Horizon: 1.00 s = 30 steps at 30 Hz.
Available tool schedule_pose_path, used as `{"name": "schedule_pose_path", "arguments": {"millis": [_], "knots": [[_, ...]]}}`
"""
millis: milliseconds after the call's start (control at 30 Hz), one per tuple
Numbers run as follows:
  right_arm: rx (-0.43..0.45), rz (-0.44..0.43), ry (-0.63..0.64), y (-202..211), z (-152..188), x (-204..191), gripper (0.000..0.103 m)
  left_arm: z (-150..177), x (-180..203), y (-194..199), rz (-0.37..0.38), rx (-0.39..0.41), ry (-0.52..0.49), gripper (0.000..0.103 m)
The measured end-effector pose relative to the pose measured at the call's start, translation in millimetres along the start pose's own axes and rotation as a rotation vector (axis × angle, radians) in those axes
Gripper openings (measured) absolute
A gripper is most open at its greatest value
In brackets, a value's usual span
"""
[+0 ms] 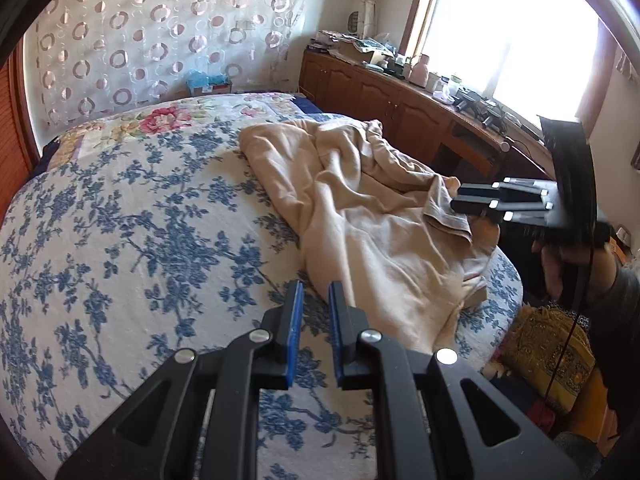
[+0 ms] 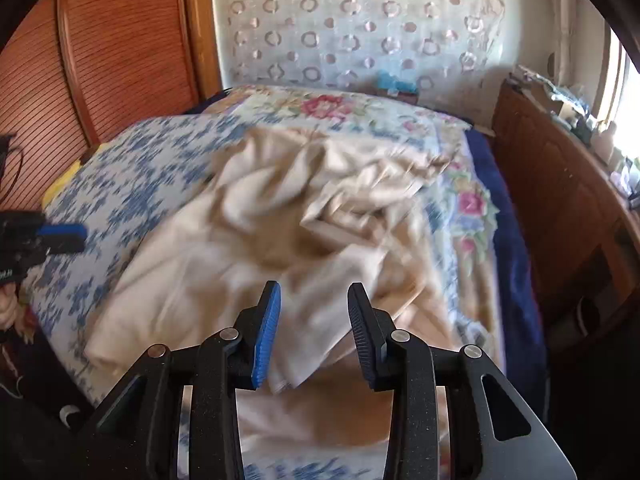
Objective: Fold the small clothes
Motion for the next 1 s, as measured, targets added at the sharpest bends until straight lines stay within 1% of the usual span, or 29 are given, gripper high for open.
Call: {"name": "schedule_pose_path", "arguments": {"millis": [133, 233, 300, 333, 367, 400, 500, 567, 633, 700, 733, 800, 833, 867, 933, 1000], "knots": [[-0.022, 0.009, 0.018, -15.5, 10.1, -19.2, 0.038, 6.4, 5.2, -5.8, 0.017, -0.014, 0.003, 0.010], [-0.039, 0.066, 0.040, -29.6, 13.2, -22.4, 0.038, 11.3, 6.6, -10.5, 0.029, -0.025, 0.014, 0.010], [-0.045, 0.069, 0.033, -34.8, 14.2, -22.1, 0.038, 14.5, 7.2, -13.3, 0.034, -0.033, 0.019, 0.010], [-0.049, 0.057, 0.022, -35.1, 15.9, -20.1, 0.032, 15.9, 7.4, -14.5, 0.037, -0.035, 0.023, 0.010], [-0.039, 0.049, 0.010, -32.1, 18.2, -17.8, 0.006, 17.4, 7.8, -15.9, 0.040, -0.039, 0.025, 0.010], [-0.023, 0.046, 0.000, -26.9, 20.2, -15.0, 0.005, 19.4, 9.3, -17.3, 0.047, -0.042, 0.026, 0.010], [0.039, 0.024, -0.052, 2.4, 24.5, -1.2, 0.004, 21.8, 14.1, -19.1, 0.059, -0.046, 0.020, 0.010], [0.087, 0.035, -0.090, 28.3, 26.2, 9.8, 0.004, 21.3, 18.8, -19.6, 0.072, -0.044, 0.015, 0.010], [0.137, 0.073, -0.123, 55.5, 29.8, 23.8, 0.004, 20.3, 25.0, -19.6, 0.080, -0.042, 0.004, 0.010], [0.158, 0.119, -0.140, 73.5, 35.2, 35.8, 0.004, 18.9, 30.0, -19.9, 0.090, -0.040, -0.001, 0.010], [0.159, 0.143, -0.148, 81.2, 38.8, 44.5, 0.004, 19.0, 32.1, -20.2, 0.095, -0.041, -0.001, 0.010], [0.128, 0.144, -0.162, 83.2, 48.0, 54.5, 0.004, 19.2, 37.6, -21.6, 0.110, -0.040, -0.003, 0.010], [0.093, 0.128, -0.171, 77.7, 55.6, 57.8, 0.004, 19.2, 41.2, -23.1, 0.125, -0.041, -0.005, 0.010], [0.077, 0.128, -0.184, 72.3, 61.7, 59.7, 0.004, 18.7, 44.7, -24.5, 0.139, -0.040, -0.008, 0.010], [0.048, 0.136, -0.194, 61.9, 71.7, 60.1, 0.004, 18.5, 48.8, -27.3, 0.146, -0.042, -0.017, 0.010], [0.038, 0.148, -0.218, 54.5, 75.8, 62.7, 0.006, 18.6, 49.7, -31.5, 0.147, -0.047, -0.016, 0.010]]}}
Point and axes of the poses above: each gripper's, at about its wrist camera, not at the fingertips, and y roughly against the way its jaws point, x to its right, z to its underside, the point moved 5 cm from there along -y, roughly the way its jaws point, and after that the axes turned 15 degrees about z, right-handed, at the moved point
